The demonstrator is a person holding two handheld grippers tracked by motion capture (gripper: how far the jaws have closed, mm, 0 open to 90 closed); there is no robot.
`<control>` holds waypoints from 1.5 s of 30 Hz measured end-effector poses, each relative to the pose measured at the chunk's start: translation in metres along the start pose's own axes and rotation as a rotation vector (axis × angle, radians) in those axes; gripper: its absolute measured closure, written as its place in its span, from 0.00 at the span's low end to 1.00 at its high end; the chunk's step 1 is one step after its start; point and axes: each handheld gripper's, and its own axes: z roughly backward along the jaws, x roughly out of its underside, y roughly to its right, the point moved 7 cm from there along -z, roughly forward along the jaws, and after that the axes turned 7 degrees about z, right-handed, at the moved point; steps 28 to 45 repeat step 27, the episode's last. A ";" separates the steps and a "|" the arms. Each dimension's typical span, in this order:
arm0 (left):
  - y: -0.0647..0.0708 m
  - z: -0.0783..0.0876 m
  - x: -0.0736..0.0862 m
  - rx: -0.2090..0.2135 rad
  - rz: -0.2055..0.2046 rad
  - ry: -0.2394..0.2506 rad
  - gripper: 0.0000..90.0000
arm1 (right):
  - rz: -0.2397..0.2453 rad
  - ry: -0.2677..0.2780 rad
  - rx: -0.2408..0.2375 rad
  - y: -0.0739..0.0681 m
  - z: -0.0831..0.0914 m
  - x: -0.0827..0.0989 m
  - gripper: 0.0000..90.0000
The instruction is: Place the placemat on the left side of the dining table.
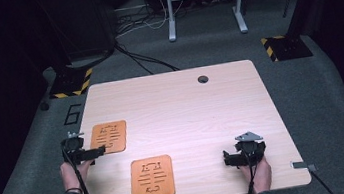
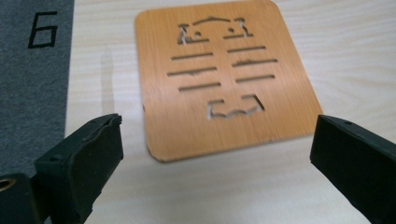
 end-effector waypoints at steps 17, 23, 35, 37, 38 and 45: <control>-0.006 -0.004 0.080 -0.050 -0.024 0.102 0.00 | -0.001 0.000 0.001 0.000 0.000 0.000 0.00; -0.005 -0.004 0.080 -0.037 -0.029 0.097 0.00 | -0.001 0.000 0.001 0.000 0.000 0.000 0.00; -0.005 -0.004 0.080 -0.037 -0.029 0.097 0.00 | -0.003 0.000 0.001 0.000 0.000 0.000 0.00; -0.005 -0.004 0.080 -0.037 -0.029 0.097 0.00 | -0.003 0.000 0.001 0.000 0.000 0.000 0.00; -0.005 -0.004 0.080 -0.037 -0.029 0.097 0.00 | -0.003 0.000 0.001 0.000 0.000 0.000 0.00; -0.005 -0.004 0.080 -0.037 -0.029 0.097 0.00 | -0.003 0.000 0.001 0.000 0.000 0.000 0.00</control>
